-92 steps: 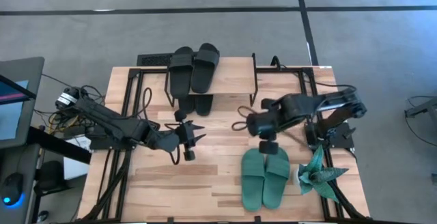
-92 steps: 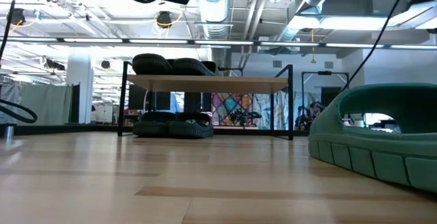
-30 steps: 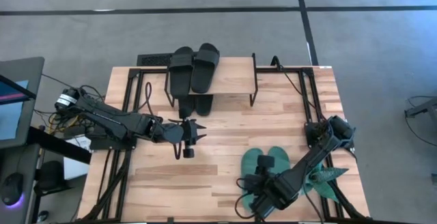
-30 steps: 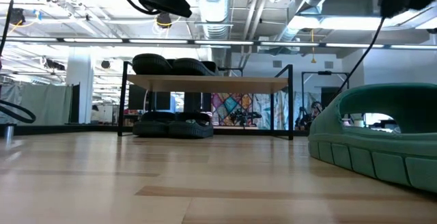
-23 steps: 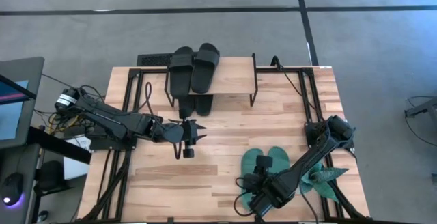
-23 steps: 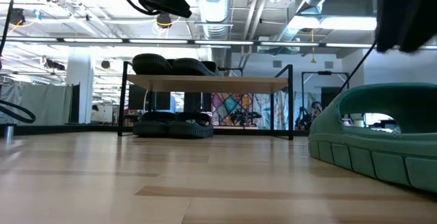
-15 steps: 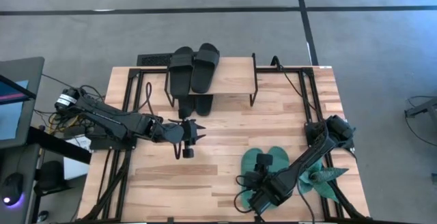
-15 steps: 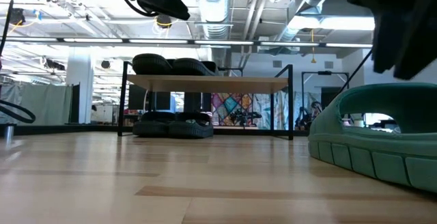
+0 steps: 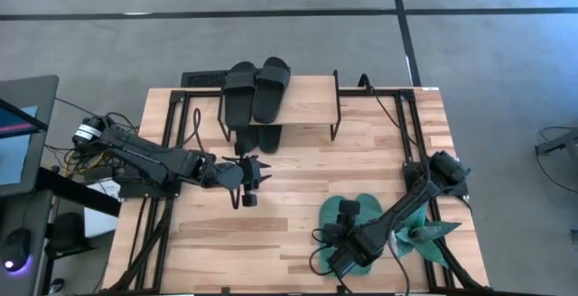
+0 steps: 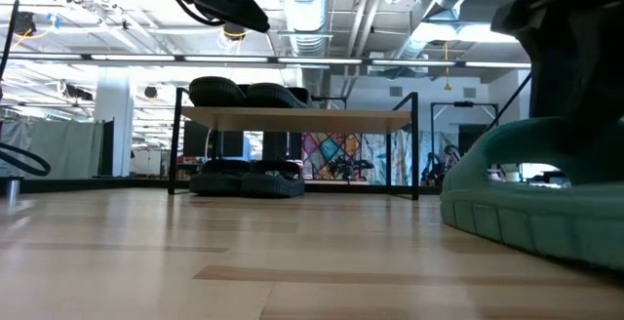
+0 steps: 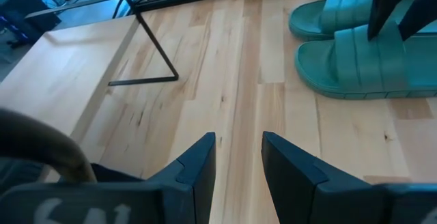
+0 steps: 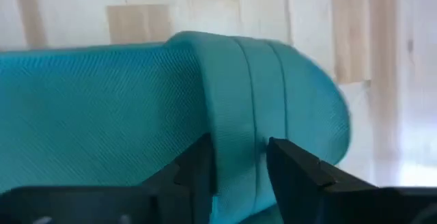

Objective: Pick and place slides into the shelf
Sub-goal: Put the green slipper under the shelf

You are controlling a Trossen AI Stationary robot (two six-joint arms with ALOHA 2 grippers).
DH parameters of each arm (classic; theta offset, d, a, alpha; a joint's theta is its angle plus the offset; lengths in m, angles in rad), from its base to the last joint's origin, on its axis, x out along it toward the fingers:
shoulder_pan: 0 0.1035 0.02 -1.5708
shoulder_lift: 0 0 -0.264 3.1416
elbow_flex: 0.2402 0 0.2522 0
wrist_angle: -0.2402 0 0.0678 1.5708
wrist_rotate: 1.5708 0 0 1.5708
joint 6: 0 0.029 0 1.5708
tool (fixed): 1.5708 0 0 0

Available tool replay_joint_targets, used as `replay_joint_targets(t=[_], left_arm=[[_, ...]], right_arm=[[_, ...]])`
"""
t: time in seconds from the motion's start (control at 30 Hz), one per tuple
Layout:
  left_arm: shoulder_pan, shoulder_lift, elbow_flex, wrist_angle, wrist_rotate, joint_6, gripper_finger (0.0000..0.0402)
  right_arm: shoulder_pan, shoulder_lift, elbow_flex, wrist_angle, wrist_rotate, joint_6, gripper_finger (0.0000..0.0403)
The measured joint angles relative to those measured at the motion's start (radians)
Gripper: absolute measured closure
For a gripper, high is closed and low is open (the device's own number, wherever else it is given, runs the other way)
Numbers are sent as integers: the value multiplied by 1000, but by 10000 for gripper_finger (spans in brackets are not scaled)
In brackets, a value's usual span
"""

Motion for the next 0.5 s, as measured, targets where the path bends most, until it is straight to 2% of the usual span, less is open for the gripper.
replay_joint_targets(t=[0.23, 0.5], left_arm=[[19, 0, 0, 0, -1, -2, 292], [20, 0, 0, -86, -3, -56, 292]], right_arm=[[-35, 0, 0, -15, 32, -85, 390], [-70, -2, 1, -46, 73, -102, 397]])
